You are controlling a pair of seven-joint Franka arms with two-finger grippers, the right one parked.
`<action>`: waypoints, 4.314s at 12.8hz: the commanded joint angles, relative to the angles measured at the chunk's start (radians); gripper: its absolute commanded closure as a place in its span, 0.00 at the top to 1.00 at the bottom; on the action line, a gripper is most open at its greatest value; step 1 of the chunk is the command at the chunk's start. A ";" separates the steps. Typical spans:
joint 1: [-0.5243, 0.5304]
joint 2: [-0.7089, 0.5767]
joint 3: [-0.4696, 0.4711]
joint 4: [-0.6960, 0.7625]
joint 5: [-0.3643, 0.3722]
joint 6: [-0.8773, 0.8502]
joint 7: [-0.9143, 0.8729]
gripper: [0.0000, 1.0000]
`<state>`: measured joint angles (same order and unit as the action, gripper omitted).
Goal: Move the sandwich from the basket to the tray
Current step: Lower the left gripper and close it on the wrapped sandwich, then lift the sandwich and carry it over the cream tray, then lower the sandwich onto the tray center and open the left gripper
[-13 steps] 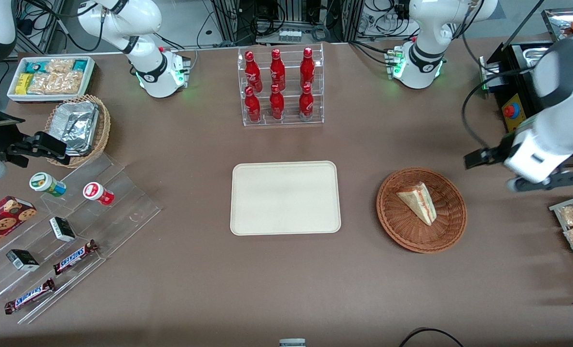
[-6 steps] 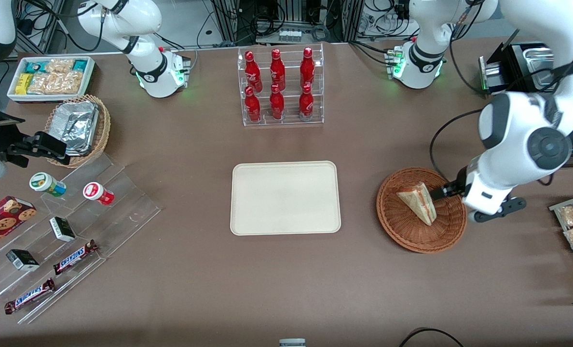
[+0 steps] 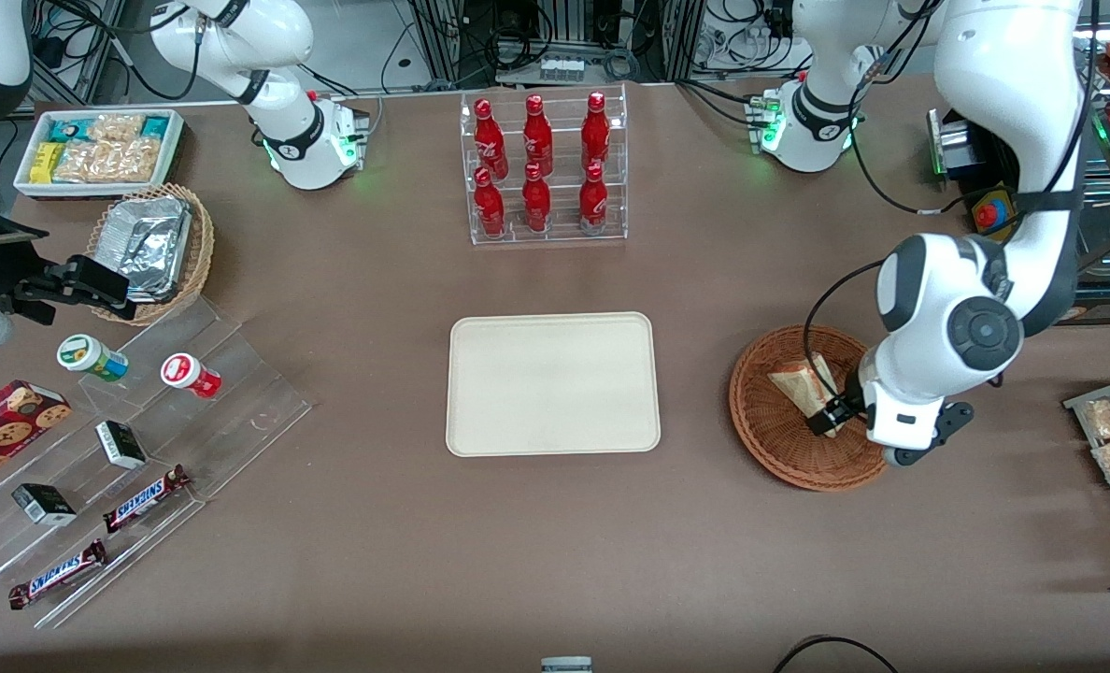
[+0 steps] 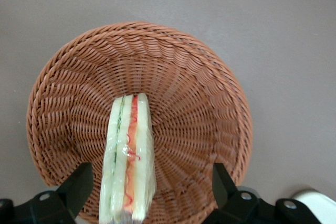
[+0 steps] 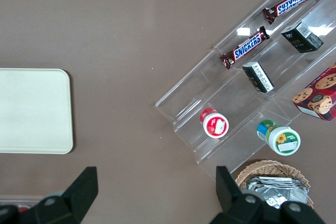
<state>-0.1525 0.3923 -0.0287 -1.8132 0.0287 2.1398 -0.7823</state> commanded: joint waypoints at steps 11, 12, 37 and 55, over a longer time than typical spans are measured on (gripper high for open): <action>-0.032 -0.055 0.007 -0.248 0.074 0.181 -0.083 1.00; -0.032 -0.059 0.007 -0.288 0.074 0.230 -0.083 1.00; -0.514 0.321 -0.040 0.515 0.043 -0.158 -0.193 0.00; -0.621 0.412 -0.040 0.529 0.056 -0.099 -0.031 0.99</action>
<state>-0.7742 0.8368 -0.0757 -1.2981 0.0893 2.0987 -0.8149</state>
